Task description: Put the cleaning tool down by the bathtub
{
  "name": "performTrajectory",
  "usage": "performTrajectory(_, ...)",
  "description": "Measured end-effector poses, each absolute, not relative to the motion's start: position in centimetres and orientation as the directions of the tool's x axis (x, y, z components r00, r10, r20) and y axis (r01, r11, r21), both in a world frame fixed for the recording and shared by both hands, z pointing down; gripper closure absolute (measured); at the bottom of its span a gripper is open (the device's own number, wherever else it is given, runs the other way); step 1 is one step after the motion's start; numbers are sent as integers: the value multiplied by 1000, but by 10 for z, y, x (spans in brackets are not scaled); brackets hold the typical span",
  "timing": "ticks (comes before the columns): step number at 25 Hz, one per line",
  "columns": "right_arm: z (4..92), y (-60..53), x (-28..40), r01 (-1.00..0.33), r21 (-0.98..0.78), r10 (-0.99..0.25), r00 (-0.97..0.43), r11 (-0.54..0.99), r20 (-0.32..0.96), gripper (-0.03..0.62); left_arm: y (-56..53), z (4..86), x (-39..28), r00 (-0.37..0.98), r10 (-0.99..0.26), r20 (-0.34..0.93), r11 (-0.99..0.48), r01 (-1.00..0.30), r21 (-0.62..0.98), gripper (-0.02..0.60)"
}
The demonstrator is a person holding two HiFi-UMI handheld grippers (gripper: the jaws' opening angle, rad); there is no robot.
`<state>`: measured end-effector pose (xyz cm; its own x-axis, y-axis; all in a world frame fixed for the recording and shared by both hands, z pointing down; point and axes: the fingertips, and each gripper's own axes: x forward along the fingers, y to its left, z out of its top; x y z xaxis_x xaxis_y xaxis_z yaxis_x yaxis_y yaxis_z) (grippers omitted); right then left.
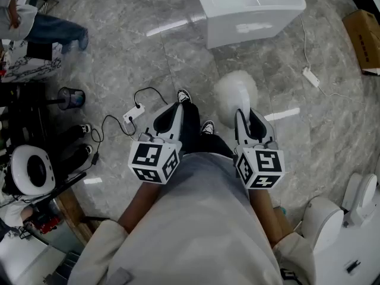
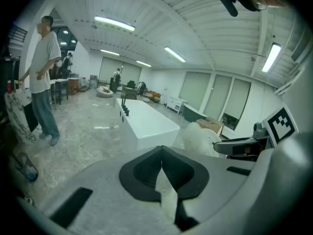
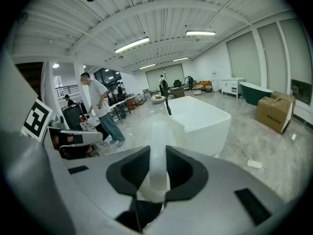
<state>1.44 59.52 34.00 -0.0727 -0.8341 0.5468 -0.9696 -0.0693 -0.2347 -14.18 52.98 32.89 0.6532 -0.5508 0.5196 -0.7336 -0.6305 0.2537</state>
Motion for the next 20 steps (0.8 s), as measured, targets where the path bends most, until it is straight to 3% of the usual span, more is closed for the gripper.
performTrajectory(20, 329, 421, 24, -957, -256, -816, -36, -139, 577, 508, 351, 323, -150, 705, -495, 508, -652, -688, 319, 577)
